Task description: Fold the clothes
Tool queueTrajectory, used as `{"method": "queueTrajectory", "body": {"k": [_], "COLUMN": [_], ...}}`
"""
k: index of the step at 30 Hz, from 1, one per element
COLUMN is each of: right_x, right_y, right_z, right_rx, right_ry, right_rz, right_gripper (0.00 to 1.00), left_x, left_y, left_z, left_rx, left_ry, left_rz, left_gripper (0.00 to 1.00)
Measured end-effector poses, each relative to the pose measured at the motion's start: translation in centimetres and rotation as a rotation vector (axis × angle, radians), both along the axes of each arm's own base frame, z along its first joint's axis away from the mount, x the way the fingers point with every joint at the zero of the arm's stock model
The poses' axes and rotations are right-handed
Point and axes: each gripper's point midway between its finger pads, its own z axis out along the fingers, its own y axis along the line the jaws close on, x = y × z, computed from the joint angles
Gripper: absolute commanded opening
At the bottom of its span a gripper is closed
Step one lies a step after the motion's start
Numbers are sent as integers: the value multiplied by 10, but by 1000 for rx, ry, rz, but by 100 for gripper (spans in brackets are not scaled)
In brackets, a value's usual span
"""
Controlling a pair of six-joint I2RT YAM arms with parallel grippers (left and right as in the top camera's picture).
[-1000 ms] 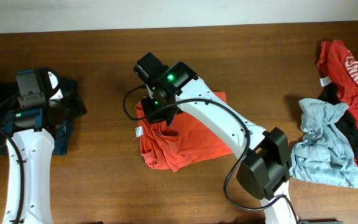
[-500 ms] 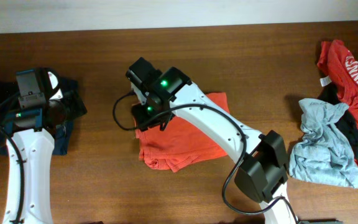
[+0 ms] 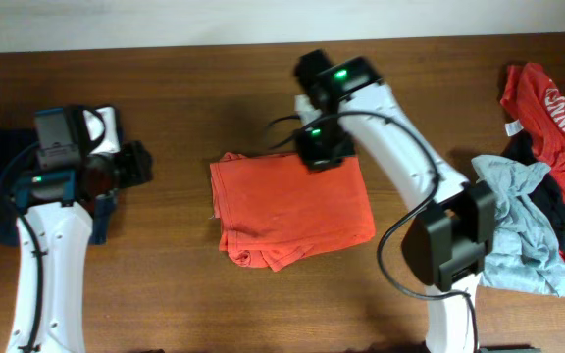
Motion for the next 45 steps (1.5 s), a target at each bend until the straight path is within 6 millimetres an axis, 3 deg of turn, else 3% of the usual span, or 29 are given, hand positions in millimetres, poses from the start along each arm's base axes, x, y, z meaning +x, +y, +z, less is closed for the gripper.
{"method": "queueTrajectory", "body": {"k": [3, 7, 9, 12, 15, 20, 26, 29, 34, 37, 38, 40, 45], "right_x": [-6, -15, -17, -24, -40, -53, -59, -58, -49, -39, -32, -16, 1], "right_y": [-32, -39, -39, -41, -50, -67, -96, -115, -125, -120, -116, -110, -123], "right_z": [-1, -12, -28, -54, -82, -109, -122, -122, -116, -98, -87, -62, -48], "right_rx": [-48, -76, -82, -93, -124, -187, -291, -343, -305, -220, -161, 7, 200], "right_ry": [62, 90, 93, 113, 164, 188, 204, 210, 186, 128, 94, 26, -6], "right_rz": [-25, -1, 11, 20, 30, 39, -10, -62, -104, -125, -144, -174, -222], "right_gripper": [17, 17, 17, 17, 17, 18, 14, 13, 18, 39, 57, 63, 71], "left_x": [1, -4, -4, 2, 9, 16, 14, 15, 14, 14, 14, 24, 36], "left_y": [-39, -101, -128, -149, -156, -154, -148, -145, -141, -135, -133, -131, -133], "left_z": [2, -6, -22, -55, -96, -154, -182, -185, -183, -177, -172, -146, -94], "left_rx": [-29, -32, -14, 9, 19, 32, 59, 82, 101, 124, 130, 143, 150], "left_ry": [-16, -3, 30, 96, 177, 284, 345, 351, 364, 385, 389, 344, 216], "left_rz": [-160, -387, -479, -539, -555, -550, -538, -531, -515, -496, -491, -474, -467], "left_gripper": [17, 3, 1, 1, 1, 1, 0, 2, 21, 25, 32, 37, 41]}}
